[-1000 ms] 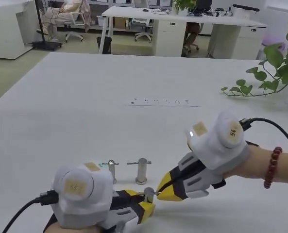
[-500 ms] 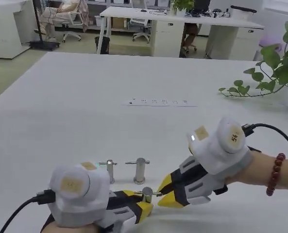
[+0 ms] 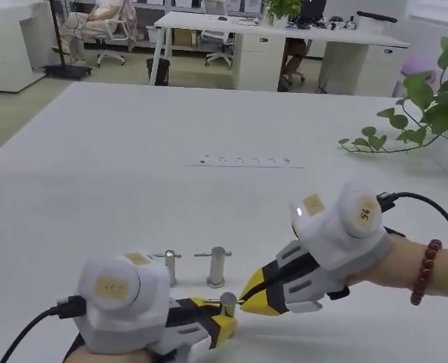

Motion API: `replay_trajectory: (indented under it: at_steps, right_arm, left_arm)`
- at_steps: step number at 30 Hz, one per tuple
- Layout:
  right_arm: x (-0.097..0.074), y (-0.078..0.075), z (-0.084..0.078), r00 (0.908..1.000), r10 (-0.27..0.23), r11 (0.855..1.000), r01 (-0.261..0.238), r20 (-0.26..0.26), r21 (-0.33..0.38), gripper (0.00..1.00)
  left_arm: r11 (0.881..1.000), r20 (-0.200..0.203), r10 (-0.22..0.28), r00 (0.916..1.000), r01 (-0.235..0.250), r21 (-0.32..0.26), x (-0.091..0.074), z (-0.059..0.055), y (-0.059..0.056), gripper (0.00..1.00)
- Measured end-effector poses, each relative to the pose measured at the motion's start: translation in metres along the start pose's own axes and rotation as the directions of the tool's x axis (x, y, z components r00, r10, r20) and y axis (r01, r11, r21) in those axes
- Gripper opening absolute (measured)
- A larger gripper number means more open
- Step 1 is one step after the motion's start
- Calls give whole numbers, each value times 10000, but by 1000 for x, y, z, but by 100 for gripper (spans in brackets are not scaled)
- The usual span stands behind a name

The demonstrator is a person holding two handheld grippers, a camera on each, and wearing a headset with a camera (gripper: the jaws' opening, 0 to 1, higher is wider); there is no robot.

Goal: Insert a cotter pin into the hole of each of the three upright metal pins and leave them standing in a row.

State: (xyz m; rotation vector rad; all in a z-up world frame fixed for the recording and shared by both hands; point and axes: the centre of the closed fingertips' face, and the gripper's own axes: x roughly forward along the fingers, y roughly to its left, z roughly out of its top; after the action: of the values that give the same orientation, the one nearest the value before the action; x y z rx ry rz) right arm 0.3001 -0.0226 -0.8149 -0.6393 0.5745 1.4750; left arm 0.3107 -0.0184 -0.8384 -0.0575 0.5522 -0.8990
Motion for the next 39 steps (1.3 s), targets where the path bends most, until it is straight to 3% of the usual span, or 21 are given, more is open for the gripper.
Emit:
replay_trajectory:
  at_steps: [8,11,13,19,27,33,39]
  right_arm:
    - [1,-1,1,10000,-62,9999,63,-9,129,5]
    - [0,-1,1,9999,-100,9994,99,31,319,8]
    - [-1,-2,1,9999,-137,9989,133,87,441,11]
    - [0,-3,5,9994,-245,9962,222,263,844,17]
    - [9,0,11,9993,-252,9964,229,278,821,19]
    - [3,0,10,9994,-277,9960,257,230,852,18]
    - [3,0,11,9992,-309,9951,284,251,949,20]
  left_arm:
    - [9999,-9,20,10000,-20,-106,1,1,0,14]
    - [9996,133,-45,9999,49,-293,2,5,-2,19]
    - [9998,215,-55,9998,58,-170,1,8,-2,25]
    - [10000,23,-45,10000,45,64,-4,6,1,29]
    - [9980,-257,-110,9996,125,617,-14,6,-1,35]
    - [9944,-492,-53,9988,105,1049,-23,4,-1,38]
    - [9889,-335,94,9994,-43,1483,-33,10,-1,43]
